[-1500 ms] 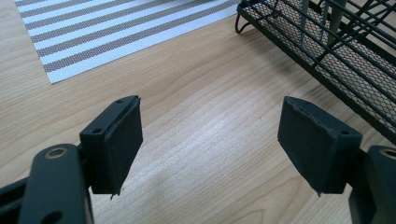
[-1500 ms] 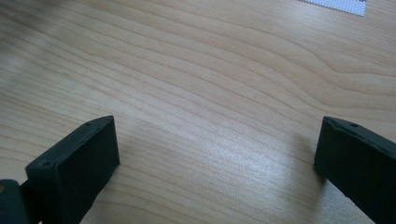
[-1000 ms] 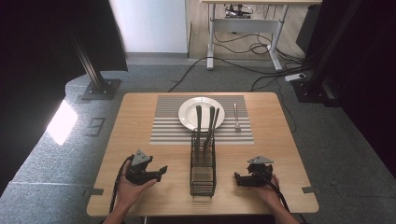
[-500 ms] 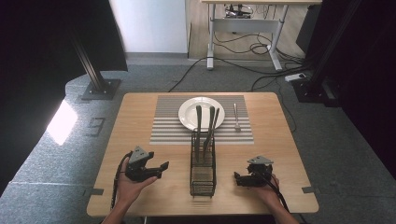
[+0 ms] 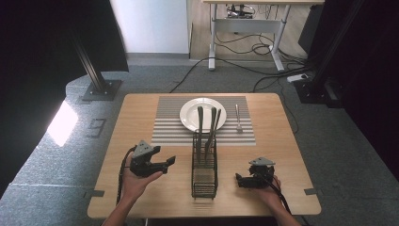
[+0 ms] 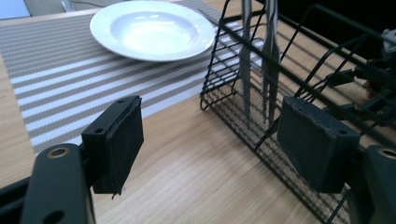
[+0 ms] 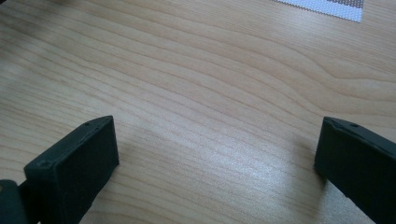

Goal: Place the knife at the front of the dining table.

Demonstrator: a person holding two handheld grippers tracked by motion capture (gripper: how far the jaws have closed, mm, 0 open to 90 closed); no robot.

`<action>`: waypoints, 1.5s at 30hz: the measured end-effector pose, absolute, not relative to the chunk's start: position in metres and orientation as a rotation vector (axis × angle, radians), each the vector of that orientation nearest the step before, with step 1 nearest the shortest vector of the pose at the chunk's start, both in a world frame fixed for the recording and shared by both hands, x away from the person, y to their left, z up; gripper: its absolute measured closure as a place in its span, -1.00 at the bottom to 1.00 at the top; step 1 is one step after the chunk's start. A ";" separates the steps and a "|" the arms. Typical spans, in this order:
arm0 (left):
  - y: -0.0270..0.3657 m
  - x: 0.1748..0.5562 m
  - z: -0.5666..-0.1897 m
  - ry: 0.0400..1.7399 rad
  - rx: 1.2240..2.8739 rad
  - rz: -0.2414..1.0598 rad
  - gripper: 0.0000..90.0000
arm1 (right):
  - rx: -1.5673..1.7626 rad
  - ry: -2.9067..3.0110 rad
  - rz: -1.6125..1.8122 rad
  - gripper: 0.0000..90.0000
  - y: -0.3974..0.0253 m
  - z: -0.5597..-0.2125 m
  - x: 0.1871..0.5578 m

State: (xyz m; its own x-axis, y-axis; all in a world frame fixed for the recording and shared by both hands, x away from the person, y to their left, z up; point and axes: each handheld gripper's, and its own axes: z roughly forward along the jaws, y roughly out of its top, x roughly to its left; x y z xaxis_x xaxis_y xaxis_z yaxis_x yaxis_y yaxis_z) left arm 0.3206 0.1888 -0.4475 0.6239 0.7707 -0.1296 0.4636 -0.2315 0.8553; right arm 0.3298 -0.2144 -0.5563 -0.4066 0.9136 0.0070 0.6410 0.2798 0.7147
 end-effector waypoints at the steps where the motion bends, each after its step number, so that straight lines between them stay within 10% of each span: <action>1: 0.187 0.322 -0.446 0.981 1.878 0.399 -0.48 | 1.398 2.149 0.910 -1.00 -0.214 -0.556 0.330; 45: 0.119 0.390 -0.413 0.928 1.853 0.358 -0.22 | 1.398 2.152 0.910 -1.00 -0.213 -0.556 0.330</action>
